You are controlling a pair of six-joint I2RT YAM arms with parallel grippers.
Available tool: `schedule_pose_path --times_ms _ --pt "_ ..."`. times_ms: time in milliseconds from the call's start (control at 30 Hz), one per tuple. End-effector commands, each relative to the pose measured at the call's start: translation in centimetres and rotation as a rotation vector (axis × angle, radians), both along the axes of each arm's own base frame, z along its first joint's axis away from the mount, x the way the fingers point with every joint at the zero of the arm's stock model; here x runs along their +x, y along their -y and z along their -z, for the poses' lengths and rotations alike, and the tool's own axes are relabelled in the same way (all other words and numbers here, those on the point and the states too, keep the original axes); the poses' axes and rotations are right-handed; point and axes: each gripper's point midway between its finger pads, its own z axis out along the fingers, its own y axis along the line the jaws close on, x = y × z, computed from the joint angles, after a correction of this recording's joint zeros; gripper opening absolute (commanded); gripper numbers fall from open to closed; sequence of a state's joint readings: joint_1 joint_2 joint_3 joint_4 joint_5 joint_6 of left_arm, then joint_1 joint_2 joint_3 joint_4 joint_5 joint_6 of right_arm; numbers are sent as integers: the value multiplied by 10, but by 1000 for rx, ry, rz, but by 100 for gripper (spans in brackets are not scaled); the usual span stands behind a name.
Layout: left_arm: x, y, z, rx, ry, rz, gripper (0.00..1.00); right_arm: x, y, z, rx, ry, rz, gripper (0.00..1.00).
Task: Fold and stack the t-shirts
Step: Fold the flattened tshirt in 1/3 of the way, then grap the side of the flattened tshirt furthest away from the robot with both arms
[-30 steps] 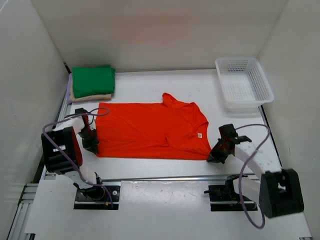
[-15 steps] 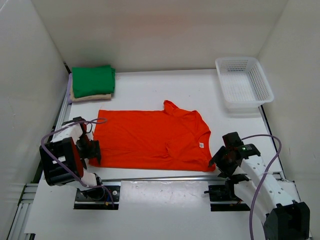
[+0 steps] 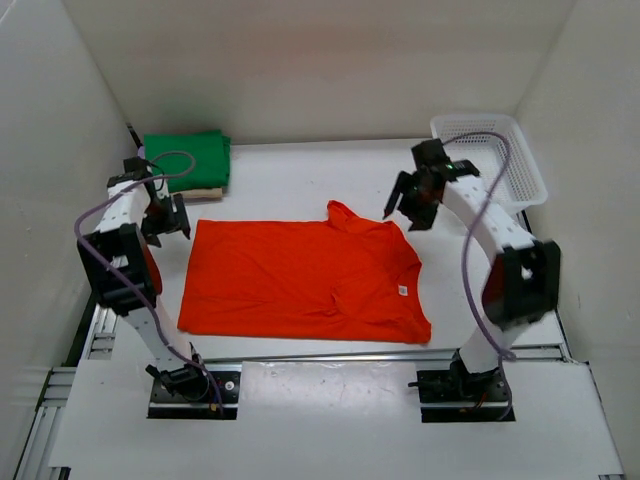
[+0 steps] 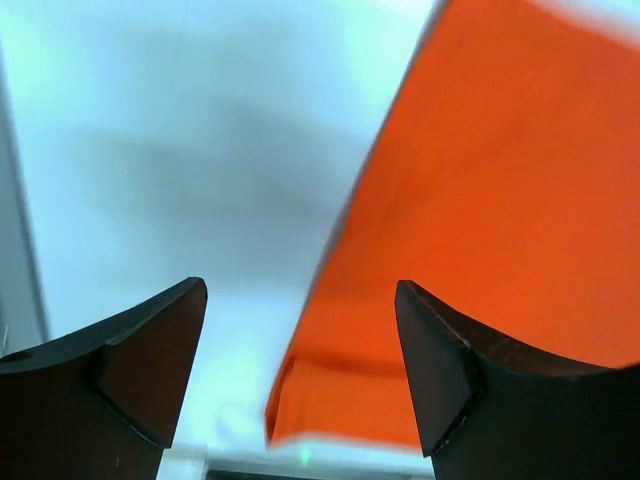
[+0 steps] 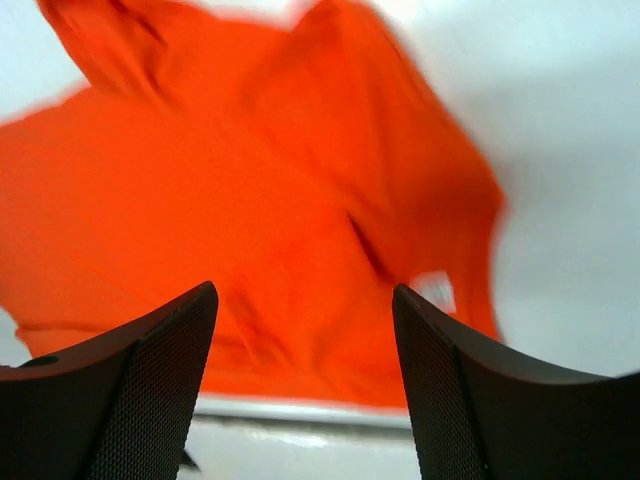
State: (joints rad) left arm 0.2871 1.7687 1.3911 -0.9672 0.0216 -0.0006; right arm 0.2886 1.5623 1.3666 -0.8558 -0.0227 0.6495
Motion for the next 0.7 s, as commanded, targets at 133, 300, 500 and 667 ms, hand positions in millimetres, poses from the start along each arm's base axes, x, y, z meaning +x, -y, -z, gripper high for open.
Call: schedule_pose_path --times_ms 133,300,500,667 --pt "95 20 28 -98 92 93 87 126 -74 27 24 34 -83 75" --pt "120 30 48 -101 85 128 89 162 -122 89 105 -55 -39 75" --pt "130 37 62 -150 78 140 91 159 -147 125 179 -102 49 75" --pt "123 59 68 -247 66 172 91 143 -156 142 183 -166 58 75"
